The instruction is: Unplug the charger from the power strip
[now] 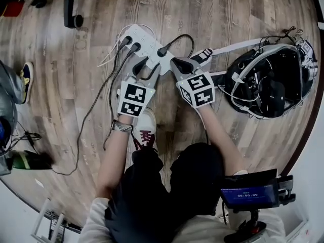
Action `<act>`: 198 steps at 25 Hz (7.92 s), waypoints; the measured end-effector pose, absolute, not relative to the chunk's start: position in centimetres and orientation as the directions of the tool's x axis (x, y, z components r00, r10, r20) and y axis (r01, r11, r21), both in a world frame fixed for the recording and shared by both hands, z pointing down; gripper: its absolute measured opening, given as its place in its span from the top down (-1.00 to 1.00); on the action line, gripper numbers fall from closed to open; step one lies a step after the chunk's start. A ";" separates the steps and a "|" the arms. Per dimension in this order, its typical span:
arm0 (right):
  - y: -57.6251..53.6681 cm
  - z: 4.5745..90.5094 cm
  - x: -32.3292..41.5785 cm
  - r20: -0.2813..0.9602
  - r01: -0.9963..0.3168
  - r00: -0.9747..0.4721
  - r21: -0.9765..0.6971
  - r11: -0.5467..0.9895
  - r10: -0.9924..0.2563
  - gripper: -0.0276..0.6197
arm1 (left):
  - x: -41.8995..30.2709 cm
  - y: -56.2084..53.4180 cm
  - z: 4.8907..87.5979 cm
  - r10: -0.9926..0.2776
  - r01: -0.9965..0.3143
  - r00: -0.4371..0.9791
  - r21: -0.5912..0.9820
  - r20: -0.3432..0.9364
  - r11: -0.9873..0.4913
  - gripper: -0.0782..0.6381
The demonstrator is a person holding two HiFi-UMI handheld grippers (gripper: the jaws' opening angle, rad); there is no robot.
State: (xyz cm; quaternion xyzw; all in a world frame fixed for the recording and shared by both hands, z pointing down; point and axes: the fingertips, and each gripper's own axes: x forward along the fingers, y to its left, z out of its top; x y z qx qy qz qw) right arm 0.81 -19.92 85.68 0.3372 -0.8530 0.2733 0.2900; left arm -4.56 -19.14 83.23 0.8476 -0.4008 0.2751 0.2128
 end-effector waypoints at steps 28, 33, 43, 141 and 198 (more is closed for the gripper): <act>-19.4 87.6 0.1 0.651 -0.710 -0.626 -0.246 0.660 -0.430 0.91 | -4.7 -19.2 85.6 -0.530 -0.818 0.519 0.210 0.671 -0.535 0.34; -19.3 87.5 0.1 0.648 -0.712 -0.629 -0.259 0.653 -0.429 0.91 | -4.6 -19.0 85.6 -0.508 -0.811 0.546 0.269 0.666 -0.519 0.34; -19.5 87.5 0.0 0.641 -0.708 -0.639 -0.273 0.652 -0.425 0.91 | -4.8 -19.1 85.5 -0.542 -0.798 0.503 0.122 0.674 -0.590 0.37; -19.5 87.0 -0.1 0.638 -0.721 -0.616 -0.219 0.657 -0.463 0.91 | -5.0 -18.8 84.9 -0.469 -0.777 0.495 0.132 0.731 -0.615 0.39; -19.4 87.2 0.1 0.634 -0.712 -0.627 -0.232 0.662 -0.453 0.91 | -6.8 -19.2 82.0 -0.559 -0.828 0.499 0.174 0.662 -0.532 0.39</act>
